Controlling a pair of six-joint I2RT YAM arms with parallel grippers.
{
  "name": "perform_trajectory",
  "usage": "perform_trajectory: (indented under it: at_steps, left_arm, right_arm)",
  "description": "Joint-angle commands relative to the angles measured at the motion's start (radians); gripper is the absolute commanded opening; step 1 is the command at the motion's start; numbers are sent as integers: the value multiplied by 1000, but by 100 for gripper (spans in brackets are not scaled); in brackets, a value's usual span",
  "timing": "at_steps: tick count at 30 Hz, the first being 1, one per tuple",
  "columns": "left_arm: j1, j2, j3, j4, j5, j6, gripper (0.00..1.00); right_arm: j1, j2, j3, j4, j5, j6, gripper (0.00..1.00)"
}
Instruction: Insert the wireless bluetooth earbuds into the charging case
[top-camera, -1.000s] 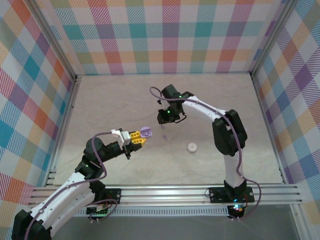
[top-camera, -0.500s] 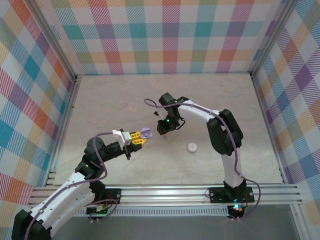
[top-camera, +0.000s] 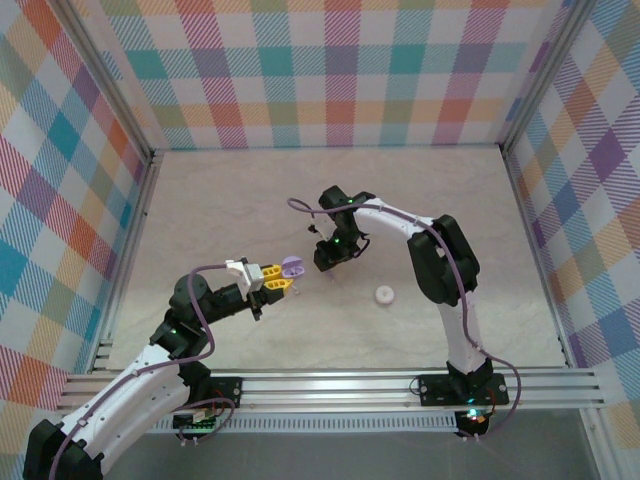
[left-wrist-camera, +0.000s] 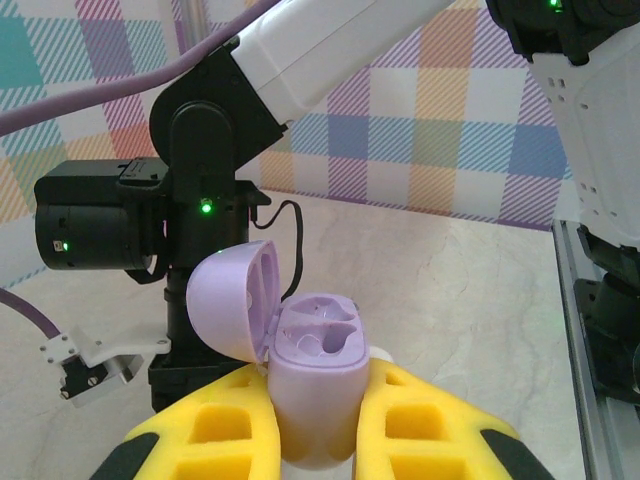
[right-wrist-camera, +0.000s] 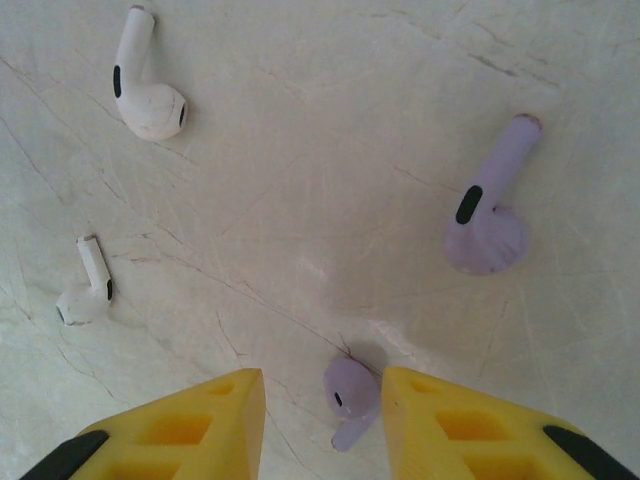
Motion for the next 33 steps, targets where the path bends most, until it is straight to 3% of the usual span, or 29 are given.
perform_trajectory:
  at_steps: [1,33]
  left_arm:
    - [9,-2,25,4,17,19,0]
    - [9,-4,29,-11,28,23,0]
  right_arm:
    - [4,22,-6,-34,-14,-31,37]
    - [18,-28,-27,1,-18,-11,27]
